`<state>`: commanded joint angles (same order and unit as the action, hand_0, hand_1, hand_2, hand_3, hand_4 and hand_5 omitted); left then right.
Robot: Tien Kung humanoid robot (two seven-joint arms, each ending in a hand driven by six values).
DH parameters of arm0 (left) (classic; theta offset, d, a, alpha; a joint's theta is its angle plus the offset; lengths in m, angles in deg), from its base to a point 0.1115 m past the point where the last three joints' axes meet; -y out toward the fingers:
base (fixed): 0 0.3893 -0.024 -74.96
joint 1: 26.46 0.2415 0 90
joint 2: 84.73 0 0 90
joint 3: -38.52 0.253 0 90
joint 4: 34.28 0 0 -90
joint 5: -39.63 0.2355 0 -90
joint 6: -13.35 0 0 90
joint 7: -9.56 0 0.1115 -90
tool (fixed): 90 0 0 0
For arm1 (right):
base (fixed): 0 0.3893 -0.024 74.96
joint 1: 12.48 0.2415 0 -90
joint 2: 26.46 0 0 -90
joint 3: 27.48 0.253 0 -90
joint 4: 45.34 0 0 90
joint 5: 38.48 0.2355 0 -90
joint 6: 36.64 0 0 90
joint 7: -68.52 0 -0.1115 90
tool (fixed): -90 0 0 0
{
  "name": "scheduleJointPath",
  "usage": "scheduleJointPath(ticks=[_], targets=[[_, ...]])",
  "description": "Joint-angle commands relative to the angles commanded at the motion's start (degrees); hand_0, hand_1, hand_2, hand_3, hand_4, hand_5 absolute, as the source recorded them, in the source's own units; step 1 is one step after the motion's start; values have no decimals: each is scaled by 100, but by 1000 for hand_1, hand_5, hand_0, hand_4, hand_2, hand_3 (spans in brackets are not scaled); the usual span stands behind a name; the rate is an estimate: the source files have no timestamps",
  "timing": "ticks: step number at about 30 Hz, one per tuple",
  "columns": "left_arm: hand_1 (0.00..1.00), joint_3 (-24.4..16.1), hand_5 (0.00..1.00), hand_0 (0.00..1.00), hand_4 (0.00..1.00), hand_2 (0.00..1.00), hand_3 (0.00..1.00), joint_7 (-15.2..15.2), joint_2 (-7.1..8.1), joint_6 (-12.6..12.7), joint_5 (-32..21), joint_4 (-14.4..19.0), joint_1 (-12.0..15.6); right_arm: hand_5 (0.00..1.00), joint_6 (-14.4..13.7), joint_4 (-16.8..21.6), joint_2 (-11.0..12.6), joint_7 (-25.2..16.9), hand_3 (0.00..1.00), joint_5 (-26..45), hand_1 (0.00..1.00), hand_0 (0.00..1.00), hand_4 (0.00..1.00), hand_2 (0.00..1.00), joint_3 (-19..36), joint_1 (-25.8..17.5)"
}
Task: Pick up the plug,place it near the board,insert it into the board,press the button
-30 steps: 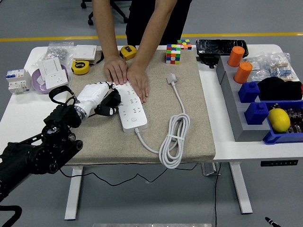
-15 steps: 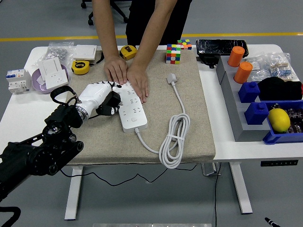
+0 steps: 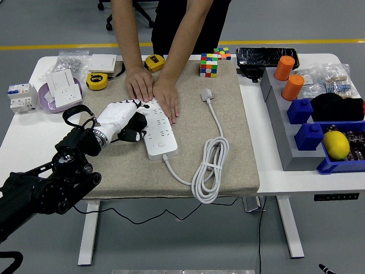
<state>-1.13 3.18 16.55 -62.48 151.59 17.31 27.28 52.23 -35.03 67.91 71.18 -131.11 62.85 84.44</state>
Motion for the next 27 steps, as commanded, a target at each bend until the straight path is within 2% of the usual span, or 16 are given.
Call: scheduleJointPath(ticks=[5,8,10,11,14,16,17,20,22,23,27], targets=[[925,-60,90,786,791,945,855,-14,29,-24,40,169,-7,782,-1,0,3,2,809,2,815,857,998,787,3,10],[925,-174,90,786,791,945,855,-11,67,-67,22,413,46,782,-2,0,4,4,809,0,815,857,998,787,10,18],[925,-393,90,786,791,945,855,35,80,-88,-74,682,180,782,-2,0,2,1,809,5,815,857,998,787,9,21],[968,-538,426,821,998,977,901,73,72,-74,-133,825,267,781,-4,0,0,-1,808,13,815,857,998,787,7,20],[968,-1056,426,821,998,977,901,265,-24,84,-364,1282,621,781,0,0,-9,8,808,-19,815,857,998,787,34,7],[968,-1472,426,821,998,977,901,423,-167,290,-606,1644,968,781,-3,0,-18,-1,808,-13,815,857,998,787,40,-7],[948,-1704,696,850,998,962,904,496,-264,412,-760,1833,1175,782,-3,0,-25,-1,806,-23,815,857,998,786,50,-14],[948,-2222,696,850,998,962,904,695,-535,743,-1262,2217,1698,782,-4,0,-44,-4,806,-22,815,857,998,786,54,-33],[948,-2475,696,850,998,962,904,791,-687,943,-1608,2334,2021,782,-4,0,-53,-4,806,-26,815,857,998,786,60,-42],[958,-2565,860,897,998,944,906,828,-749,1017,-1770,2358,2155,783,-5,0,-56,-7,806,-18,815,856,998,786,58,-45],[958,-2738,860,897,998,944,906,898,-860,1107,-2541,2404,2696,783,-9,0,-57,-14,806,6,815,856,998,786,45,-43]])
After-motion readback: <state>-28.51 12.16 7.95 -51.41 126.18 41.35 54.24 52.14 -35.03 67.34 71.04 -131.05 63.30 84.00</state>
